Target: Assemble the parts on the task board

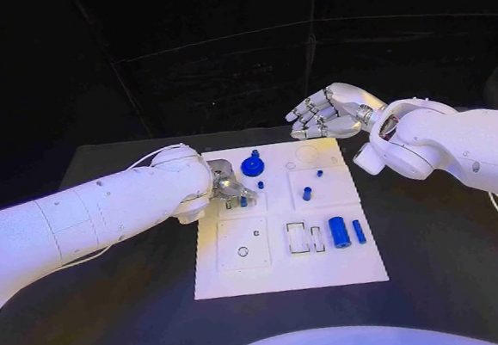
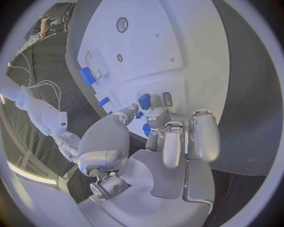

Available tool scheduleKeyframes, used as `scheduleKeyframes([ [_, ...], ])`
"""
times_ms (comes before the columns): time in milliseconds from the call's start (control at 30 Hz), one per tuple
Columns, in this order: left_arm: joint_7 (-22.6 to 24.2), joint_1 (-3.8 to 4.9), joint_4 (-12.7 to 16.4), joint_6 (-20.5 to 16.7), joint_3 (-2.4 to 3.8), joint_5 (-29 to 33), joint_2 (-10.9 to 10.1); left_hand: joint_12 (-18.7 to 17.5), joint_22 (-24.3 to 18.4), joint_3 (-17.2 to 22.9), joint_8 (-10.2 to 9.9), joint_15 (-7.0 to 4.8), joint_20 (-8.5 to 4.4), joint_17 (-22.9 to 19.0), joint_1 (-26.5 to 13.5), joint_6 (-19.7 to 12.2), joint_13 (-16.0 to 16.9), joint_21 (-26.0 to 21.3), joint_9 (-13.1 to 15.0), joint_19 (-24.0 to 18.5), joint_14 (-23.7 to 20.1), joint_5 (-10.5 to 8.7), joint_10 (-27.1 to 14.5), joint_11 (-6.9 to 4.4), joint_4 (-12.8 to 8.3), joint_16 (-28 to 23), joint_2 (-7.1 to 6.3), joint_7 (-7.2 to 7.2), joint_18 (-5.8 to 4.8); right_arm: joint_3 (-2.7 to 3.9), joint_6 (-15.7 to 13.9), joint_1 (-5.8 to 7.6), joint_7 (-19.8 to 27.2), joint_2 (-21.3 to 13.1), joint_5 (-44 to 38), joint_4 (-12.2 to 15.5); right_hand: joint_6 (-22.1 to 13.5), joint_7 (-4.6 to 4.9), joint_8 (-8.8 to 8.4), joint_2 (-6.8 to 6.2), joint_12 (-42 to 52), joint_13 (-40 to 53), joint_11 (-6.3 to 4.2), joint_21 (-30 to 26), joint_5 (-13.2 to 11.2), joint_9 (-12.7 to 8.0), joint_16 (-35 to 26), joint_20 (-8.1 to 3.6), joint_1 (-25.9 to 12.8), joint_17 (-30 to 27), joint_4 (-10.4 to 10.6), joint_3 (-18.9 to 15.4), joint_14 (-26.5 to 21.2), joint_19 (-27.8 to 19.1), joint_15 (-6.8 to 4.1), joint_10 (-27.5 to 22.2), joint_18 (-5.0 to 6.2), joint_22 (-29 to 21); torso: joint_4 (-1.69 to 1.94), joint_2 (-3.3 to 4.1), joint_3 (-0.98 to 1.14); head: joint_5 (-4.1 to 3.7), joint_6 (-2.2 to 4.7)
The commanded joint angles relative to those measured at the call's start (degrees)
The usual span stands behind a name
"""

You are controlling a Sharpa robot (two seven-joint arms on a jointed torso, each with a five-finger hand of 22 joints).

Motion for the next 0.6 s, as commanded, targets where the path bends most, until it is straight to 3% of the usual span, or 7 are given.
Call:
scheduleKeyframes([
  [33,0.0,0.03,0.4,-1.4,0.04,0.1,-0.3,0.2,0.1,-1.8,-0.1,-0.44,-0.33,15.1,-0.7,0.5,0.0,0.1,0.0,0.2,5.8,0.25,0.2,-0.18,0.7,0.4,-0.22,-0.01,-1.1,0.03,0.3,0.11,0.8,0.1,0.0,-0.1,-0.5,3.49,0.39,-0.04,0.3,-0.1,-0.08,-0.4,-0.2,-0.1,-0.3,0.09,-0.6,-0.1,0.1,-0.3,-0.1,0.5,0.49,-0.4,0.54,-0.1,0.0,-0.02,-0.04,-0.05,0.12],
  [133,0.2,0.05,1.0,-2.2,0.2,1.4,-0.9,0.2,0.0,-4.9,-0.1,-0.51,-0.38,15.1,-1.3,0.5,0.0,0.0,0.1,0.2,5.8,0.25,0.2,-0.22,2.0,0.4,-0.89,-0.07,-1.09,0.03,0.4,0.1,0.8,0.1,0.0,-0.2,-0.6,3.51,0.43,-0.01,0.4,-0.1,-0.05,-0.5,-0.3,-0.1,-0.4,0.12,-0.7,-0.2,0.1,-0.4,-0.2,0.5,0.53,-0.5,0.53,-0.2,0.0,-0.04,-0.08,-0.02,0.1],
  [233,0.4,0.06,1.8,-2.7,1.17,2.2,-1.4,0.0,-0.1,-6.9,-0.1,-0.54,-0.41,15.1,-0.8,0.4,-0.2,-0.1,0.1,0.1,5.8,0.24,0.1,-0.22,2.7,0.4,-0.73,-0.09,-1.06,0.03,0.4,0.1,0.9,0.1,0.0,-0.2,-0.6,3.52,0.45,0.0,0.4,-0.1,-0.04,-0.6,-0.3,-0.1,-0.4,0.14,-0.8,-0.2,0.1,-0.5,-0.2,0.5,0.55,-0.6,0.53,-0.2,-0.04,-0.01,-0.04,-0.06,0.23],
  [333,0.8,0.14,2.7,-2.0,3.15,3.2,-2.2,-1.1,-0.6,-8.8,-0.4,-0.45,-0.39,15.1,1.0,-0.1,-1.6,-0.5,0.0,-0.2,5.8,0.23,-0.9,-0.11,2.8,0.4,-0.58,0.11,-0.95,0.03,0.4,0.09,0.9,0.1,0.1,-0.4,-0.7,3.53,0.47,0.02,0.4,-0.1,-0.02,-0.7,-0.4,-0.1,-0.4,0.15,-0.8,-0.3,0.2,-0.5,-0.3,0.5,0.57,-0.6,0.52,-0.2,0.0,0.01,-0.04,-0.23,0.31],
  [433,1.1,0.84,2.7,2.2,5.72,5.1,-2.8,-3.9,-1.6,-9.7,-1.7,0.05,-0.05,15.1,5.7,-2.1,-4.9,-1.4,-0.6,-0.8,5.8,0.33,-3.3,0.57,0.7,0.4,-0.42,0.93,-0.74,0.03,0.4,0.09,0.9,0.2,0.1,-0.6,-0.7,3.53,0.47,0.02,0.4,-0.1,-0.02,-0.7,-0.4,-0.1,-0.4,0.15,-0.8,-0.3,0.2,-0.5,-0.3,0.5,0.57,-0.6,0.52,-0.2,0.05,-0.02,0.05,-0.09,0.32],
  [533,1.5,2.19,1.7,5.4,6.95,6.1,-3.0,-5.9,-2.6,-11.3,-3.4,0.81,0.61,15.1,7.9,-4.0,-7.4,-2.2,-1.6,-1.4,5.8,0.31,-5.4,1.47,0.4,0.4,0.11,1.94,-0.55,0.03,0.4,0.09,0.9,0.3,0.2,-0.8,-0.7,3.53,0.47,0.02,0.4,-0.1,-0.02,-0.7,-0.4,-0.1,-0.4,0.15,-0.8,-0.3,0.2,-0.5,-0.3,0.5,0.57,-0.6,0.52,-0.2,0.08,0.0,0.12,0.01,0.27],
  [600,1.8,3.21,0.5,7.1,7.38,7.0,-3.0,-6.1,-2.7,-12.3,-3.9,1.02,0.84,15.1,8.3,-4.2,-7.7,-2.3,-1.9,-1.5,5.8,0.31,-5.6,1.71,0.5,0.4,0.1,2.18,-0.5,0.03,0.4,0.08,0.9,0.3,0.2,-1.0,-0.7,3.53,0.47,0.02,0.4,-0.1,-0.02,-0.7,-0.4,-0.1,-0.4,0.15,-0.8,-0.3,0.2,-0.5,-0.3,0.5,0.57,-0.6,0.52,-0.2,-0.09,-0.03,0.07,0.21,0.37],
])
